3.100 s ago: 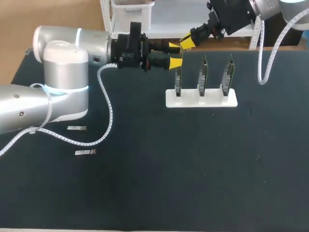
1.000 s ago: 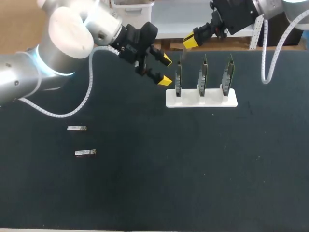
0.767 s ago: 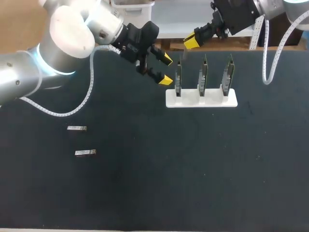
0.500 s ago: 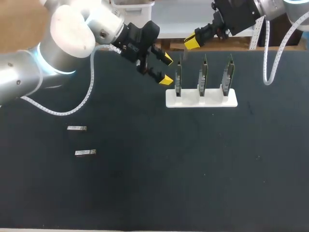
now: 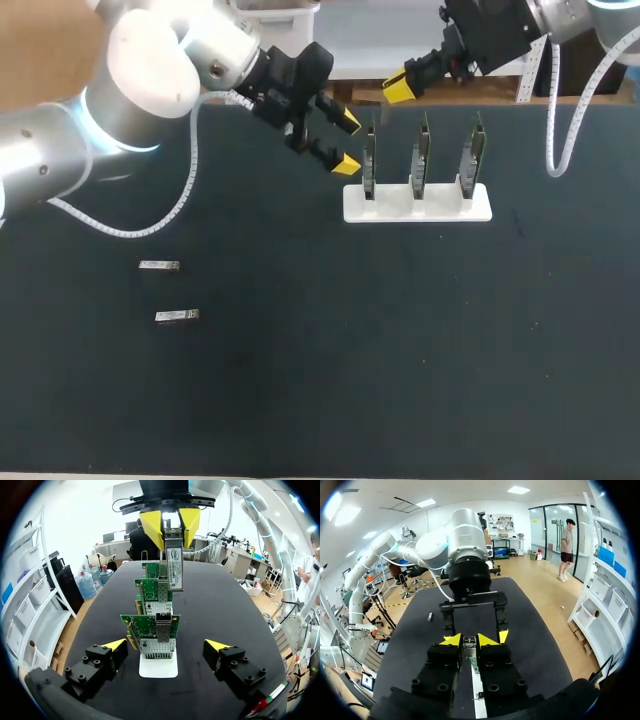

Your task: Pick up the optical module with the left hand, and insert it into the network port with the right hand.

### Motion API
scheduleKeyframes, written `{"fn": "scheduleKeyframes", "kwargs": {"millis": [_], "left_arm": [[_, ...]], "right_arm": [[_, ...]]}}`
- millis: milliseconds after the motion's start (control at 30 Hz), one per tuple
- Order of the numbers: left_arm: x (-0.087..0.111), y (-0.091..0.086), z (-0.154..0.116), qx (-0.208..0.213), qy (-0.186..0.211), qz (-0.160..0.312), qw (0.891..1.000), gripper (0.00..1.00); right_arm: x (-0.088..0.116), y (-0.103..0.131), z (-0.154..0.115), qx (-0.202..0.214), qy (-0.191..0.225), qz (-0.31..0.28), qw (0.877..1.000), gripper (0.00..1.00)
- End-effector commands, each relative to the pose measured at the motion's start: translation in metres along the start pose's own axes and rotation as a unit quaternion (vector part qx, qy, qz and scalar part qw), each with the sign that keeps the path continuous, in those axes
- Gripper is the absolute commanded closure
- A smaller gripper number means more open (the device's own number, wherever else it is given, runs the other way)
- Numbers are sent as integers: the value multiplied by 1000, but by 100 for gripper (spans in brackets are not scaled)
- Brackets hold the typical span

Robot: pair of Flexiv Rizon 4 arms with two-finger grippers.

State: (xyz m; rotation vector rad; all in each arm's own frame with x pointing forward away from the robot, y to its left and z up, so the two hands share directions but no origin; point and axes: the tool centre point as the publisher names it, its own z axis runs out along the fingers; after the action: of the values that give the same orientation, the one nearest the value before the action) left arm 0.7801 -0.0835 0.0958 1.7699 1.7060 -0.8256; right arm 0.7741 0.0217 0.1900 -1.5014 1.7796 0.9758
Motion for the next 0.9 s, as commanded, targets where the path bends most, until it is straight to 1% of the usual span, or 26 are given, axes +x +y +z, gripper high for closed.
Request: {"fn": "scheduleKeyframes", "kwargs": {"millis": [33,133,533,900], "left_arm": [[0,4,0,4,7,-1,1000,0],[1,4,1,5,7,-1,1000,0],[1,4,1,5,7,-1,1000,0],[1,4,1,5,7,-1,1000,0]], "right_arm": [[1,0,1,0,0,-1,1000,100],[1,0,1,-2,-1,-4,1000,100],[-4,-4,12,-3,19,-32,999,100],[-4,-8,17,-5,28,-36,999,100]]}}
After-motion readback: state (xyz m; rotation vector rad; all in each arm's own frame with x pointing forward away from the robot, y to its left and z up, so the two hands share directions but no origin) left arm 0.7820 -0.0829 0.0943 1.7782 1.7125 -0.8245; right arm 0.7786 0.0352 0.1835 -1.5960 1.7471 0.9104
